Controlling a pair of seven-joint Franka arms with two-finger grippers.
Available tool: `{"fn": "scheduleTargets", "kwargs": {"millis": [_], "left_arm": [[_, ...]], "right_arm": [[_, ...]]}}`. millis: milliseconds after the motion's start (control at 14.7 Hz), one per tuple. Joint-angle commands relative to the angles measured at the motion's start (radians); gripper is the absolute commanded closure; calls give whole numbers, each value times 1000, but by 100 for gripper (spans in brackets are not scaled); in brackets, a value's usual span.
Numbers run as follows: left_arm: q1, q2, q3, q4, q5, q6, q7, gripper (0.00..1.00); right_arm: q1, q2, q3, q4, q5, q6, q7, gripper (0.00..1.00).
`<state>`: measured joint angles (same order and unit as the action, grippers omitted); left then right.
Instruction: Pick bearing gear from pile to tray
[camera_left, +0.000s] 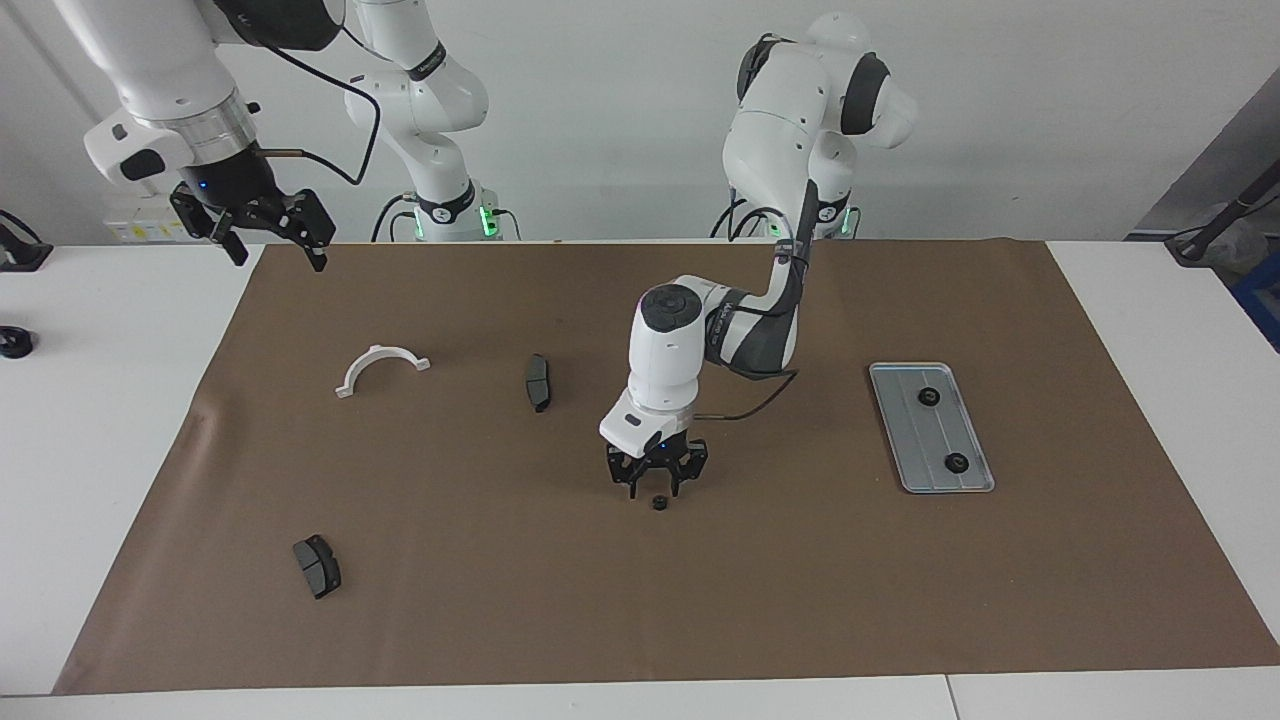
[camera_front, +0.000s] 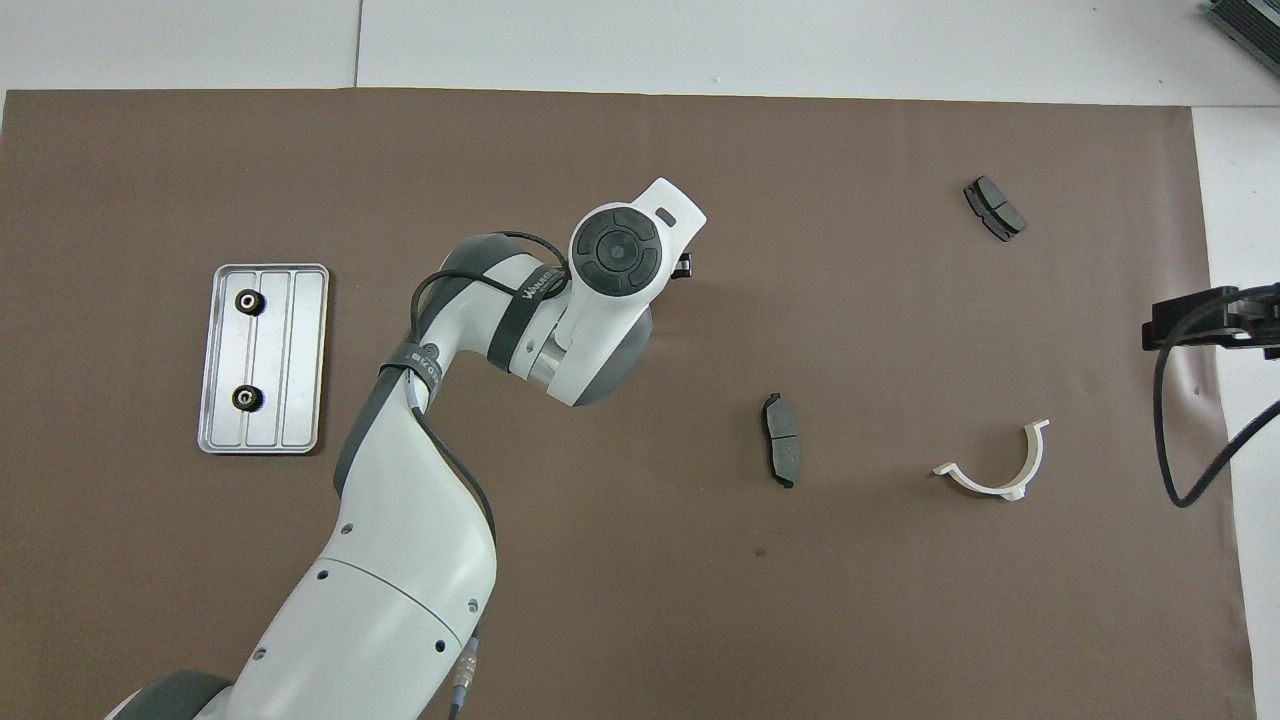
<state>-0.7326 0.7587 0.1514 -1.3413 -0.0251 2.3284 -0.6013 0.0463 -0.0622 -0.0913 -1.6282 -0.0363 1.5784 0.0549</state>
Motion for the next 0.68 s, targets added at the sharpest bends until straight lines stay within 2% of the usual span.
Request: {"fn": "scheduleTargets", "kwargs": {"millis": [0, 204, 273, 341, 409, 613], "left_arm": [[-8, 8, 14, -10, 11, 37, -17, 46], [-7, 7, 14, -15, 14, 42, -15, 46], [-7, 7, 16, -15, 14, 39, -15, 52], [-7, 7, 17, -15, 14, 32, -17, 84], [-7, 7, 23, -13, 17, 28, -15, 100], [2, -15, 30, -16, 36, 2, -15, 100]], "right_arm": [[-6, -2, 5, 4, 3, -18, -15, 0], [-6, -2, 5, 4, 15, -18, -13, 0], [-6, -2, 5, 4, 15, -18, -13, 0], [-6, -2, 5, 4, 15, -18, -13, 0], [-6, -2, 5, 4, 15, -18, -13, 0], [-6, -2, 5, 4, 15, -17, -13, 0]]}}
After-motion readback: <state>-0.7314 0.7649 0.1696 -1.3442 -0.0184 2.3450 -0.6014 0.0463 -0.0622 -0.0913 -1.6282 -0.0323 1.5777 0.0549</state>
